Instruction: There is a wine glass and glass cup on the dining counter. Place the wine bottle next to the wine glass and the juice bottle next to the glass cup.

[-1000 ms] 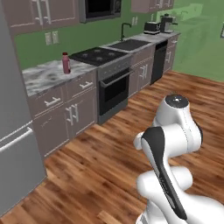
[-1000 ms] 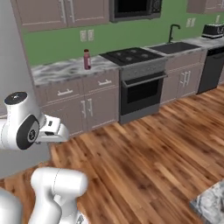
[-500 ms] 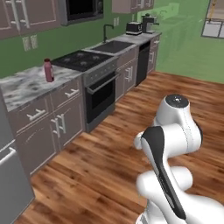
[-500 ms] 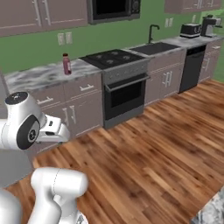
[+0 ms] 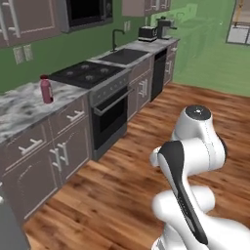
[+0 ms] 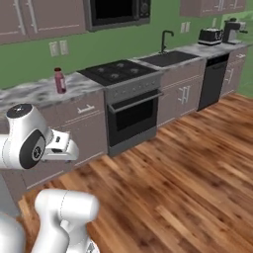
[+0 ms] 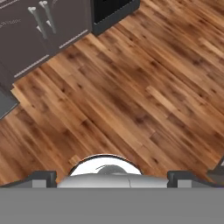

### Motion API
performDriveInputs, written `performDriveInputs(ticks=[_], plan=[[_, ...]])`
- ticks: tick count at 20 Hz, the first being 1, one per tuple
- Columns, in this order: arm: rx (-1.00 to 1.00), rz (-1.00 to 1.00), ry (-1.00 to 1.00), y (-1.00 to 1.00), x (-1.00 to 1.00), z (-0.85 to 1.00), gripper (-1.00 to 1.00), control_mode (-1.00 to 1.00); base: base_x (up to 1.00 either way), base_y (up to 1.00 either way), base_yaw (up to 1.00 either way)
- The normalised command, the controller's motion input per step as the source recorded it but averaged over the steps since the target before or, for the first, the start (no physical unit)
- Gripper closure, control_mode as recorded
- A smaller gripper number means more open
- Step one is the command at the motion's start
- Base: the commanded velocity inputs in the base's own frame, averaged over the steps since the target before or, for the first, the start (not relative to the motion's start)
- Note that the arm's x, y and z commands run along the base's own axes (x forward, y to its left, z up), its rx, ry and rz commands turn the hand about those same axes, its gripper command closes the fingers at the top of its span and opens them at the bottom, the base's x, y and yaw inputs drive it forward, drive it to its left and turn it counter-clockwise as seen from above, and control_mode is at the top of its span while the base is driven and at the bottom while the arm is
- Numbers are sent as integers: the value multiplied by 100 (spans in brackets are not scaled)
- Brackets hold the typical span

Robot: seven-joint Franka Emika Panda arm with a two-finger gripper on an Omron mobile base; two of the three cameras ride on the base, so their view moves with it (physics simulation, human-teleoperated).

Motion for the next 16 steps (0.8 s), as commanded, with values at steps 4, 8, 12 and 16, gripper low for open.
performDriveInputs(ticks=[4, 8, 12, 16], plan=[[0, 0, 0, 0, 0, 0, -100, 100, 94, -2, 2], [0, 0, 0, 0, 0, 0, -100, 100, 92, -1, 9], [0, 0, 0, 0, 0, 0, -100, 100, 90, -1, 13], [0, 0, 0, 0, 0, 0, -100, 100, 88, 0, 19]])
